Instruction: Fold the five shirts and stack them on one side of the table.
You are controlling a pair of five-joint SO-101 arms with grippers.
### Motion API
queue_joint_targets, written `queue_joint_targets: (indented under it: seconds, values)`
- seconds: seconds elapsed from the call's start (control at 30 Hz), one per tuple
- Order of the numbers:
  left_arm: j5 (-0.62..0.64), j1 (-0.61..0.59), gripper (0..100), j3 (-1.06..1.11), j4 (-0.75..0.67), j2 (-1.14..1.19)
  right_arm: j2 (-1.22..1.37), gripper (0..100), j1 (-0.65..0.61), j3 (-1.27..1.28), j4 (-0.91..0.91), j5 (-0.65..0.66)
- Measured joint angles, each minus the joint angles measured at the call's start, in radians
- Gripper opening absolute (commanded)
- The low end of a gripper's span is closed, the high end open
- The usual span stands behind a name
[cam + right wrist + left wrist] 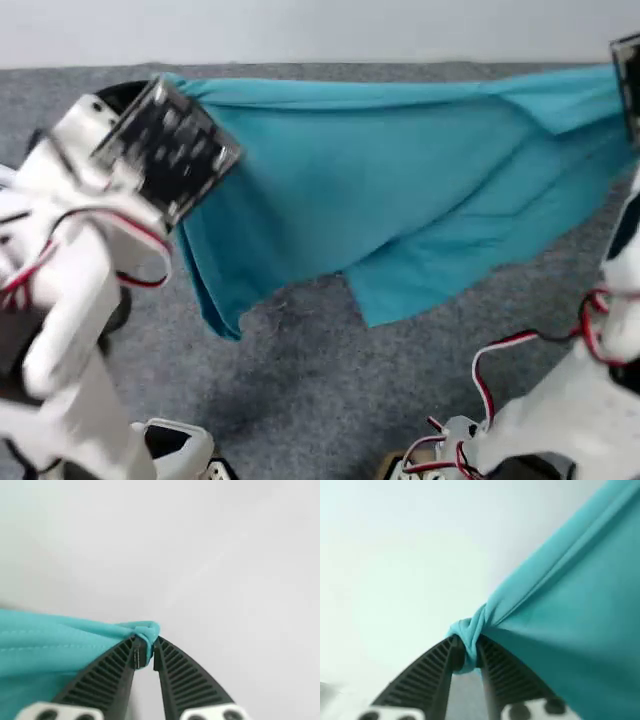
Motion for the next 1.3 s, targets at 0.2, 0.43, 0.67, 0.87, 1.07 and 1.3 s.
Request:
queue_joint_targets:
  seconds: [0.2,0.43,0.67,0.87,1.07,1.3]
  values:
    - [-0.094,-0.005,1,0.000,-0.071,-0.107,-0.012,0.9,0.000,-0.149,-0.034,0.002]
    - [-0.215,-0.006,1,-0.002,-0.083,-0.227,-0.031,1.0,0.086,-0.264,-0.034,0.000]
    - [-0.315,-0.031,1,-0.002,-0.092,-0.293,-0.031,1.0,0.123,-0.328,-0.057,0.000]
    - [-0.319,-0.133,1,-0.002,-0.238,-0.296,-0.032,1.0,0.123,-0.342,-0.103,0.000]
    - [-0.319,-0.147,1,-0.002,-0.253,-0.373,-0.052,1.0,0.153,-0.333,-0.078,0.000]
    - [-0.319,-0.157,1,-0.002,-0.120,-0.460,-0.121,1.0,0.167,-0.345,-0.048,0.000]
